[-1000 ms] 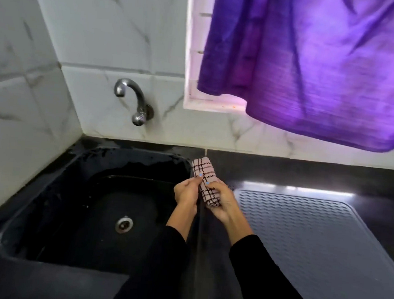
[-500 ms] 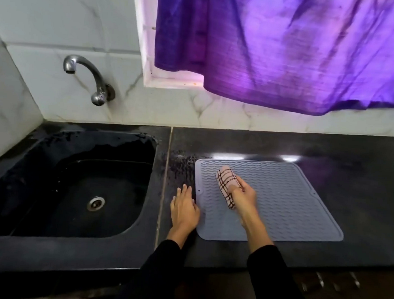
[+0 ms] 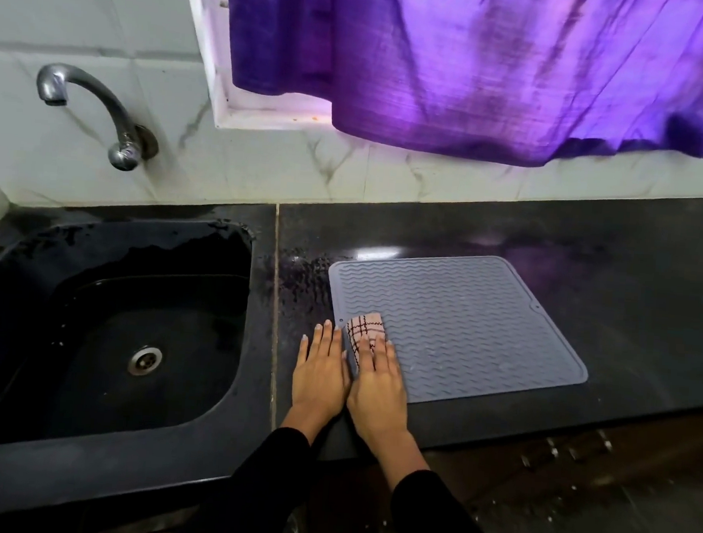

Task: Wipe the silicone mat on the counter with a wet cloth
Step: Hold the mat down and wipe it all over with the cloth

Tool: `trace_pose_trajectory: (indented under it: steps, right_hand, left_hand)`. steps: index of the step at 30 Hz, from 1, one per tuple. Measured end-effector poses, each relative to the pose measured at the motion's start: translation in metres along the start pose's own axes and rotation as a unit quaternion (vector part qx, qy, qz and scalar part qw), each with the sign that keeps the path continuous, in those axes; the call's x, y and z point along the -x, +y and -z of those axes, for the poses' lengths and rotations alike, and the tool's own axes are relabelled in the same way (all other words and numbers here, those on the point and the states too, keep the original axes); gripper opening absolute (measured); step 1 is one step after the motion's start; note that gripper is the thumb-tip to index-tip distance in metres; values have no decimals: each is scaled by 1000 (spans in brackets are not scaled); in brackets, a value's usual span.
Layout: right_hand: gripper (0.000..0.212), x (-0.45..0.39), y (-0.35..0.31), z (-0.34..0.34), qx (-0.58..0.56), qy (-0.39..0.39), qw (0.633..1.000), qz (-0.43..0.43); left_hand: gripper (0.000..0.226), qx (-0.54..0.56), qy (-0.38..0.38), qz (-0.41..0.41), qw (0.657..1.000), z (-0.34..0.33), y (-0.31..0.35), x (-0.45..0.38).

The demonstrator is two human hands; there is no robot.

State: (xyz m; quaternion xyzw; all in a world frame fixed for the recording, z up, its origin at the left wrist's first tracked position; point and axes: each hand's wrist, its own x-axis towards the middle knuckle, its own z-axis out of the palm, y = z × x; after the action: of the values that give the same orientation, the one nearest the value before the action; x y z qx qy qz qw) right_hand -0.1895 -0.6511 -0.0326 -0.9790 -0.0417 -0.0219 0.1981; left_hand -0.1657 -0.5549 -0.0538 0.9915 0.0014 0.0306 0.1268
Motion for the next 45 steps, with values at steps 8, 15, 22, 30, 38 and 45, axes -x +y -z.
trace_pose_trajectory:
  steps: [8,15,22,30,38,45]
  right_hand:
    - [50,-15,20,34,-159,-32,987,-8]
    - [44,-34,38,76,-270,19,955,-123]
    - [62,7,40,36,61,-65,996,20]
    - [56,-10,59,52,42,-68,995,56]
    - [40,-49,85,108,-214,-32,974,-72]
    - [57,2,68,39,115,-62,990,43]
  left_hand:
    - [54,1,4,4,1000,1,0,1]
    - [70,43,22,12,999,8,3,0]
    - [51,46,20,57,997,7,14,-11]
    - [51,25,34,64,997,-2,13,-11]
    - [50,36,45,66,996,-2,11,-13]
    - [63,19,42,64,997,-8,9,-13]
